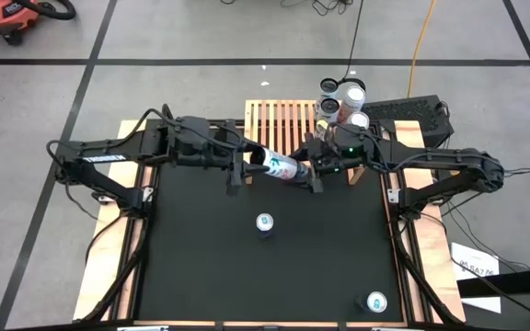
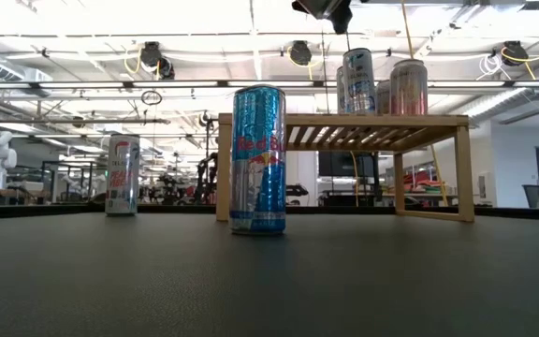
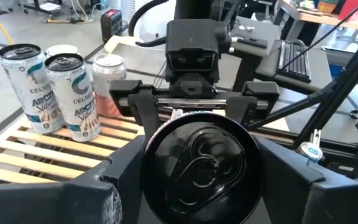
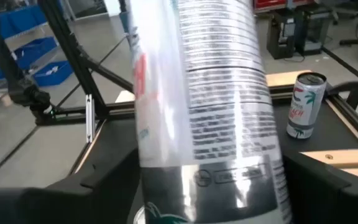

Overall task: Place canned beverage on shelf
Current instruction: Put the bottom white soda can on the shelf

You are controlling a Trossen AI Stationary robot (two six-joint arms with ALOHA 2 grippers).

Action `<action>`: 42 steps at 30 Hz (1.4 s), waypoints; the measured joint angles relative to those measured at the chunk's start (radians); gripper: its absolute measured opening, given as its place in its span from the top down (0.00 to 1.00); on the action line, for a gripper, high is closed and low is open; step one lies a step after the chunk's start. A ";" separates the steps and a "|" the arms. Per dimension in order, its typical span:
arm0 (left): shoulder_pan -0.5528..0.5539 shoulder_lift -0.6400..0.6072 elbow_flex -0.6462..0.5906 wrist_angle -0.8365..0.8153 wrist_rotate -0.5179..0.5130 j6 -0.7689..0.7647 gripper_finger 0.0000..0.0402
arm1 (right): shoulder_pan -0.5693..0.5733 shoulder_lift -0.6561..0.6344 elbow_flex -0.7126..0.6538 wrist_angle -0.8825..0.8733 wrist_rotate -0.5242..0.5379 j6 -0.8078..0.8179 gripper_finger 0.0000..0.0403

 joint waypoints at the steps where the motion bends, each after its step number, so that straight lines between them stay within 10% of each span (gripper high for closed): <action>1: 0.000 0.000 0.000 0.000 0.000 -0.001 0.40 | 0.000 0.000 0.000 0.000 0.010 0.015 0.26; 10: -0.001 -0.001 0.000 0.037 -0.038 -0.005 0.38 | 0.000 -0.009 0.000 0.016 0.016 0.049 0.40; 25: 0.013 0.033 0.001 0.219 -0.197 0.026 0.01 | -0.017 -0.039 0.000 0.271 0.106 0.111 0.39; 42: 0.021 0.047 0.000 0.388 -0.114 0.051 0.17 | -0.024 -0.038 -0.001 0.297 0.099 0.081 0.39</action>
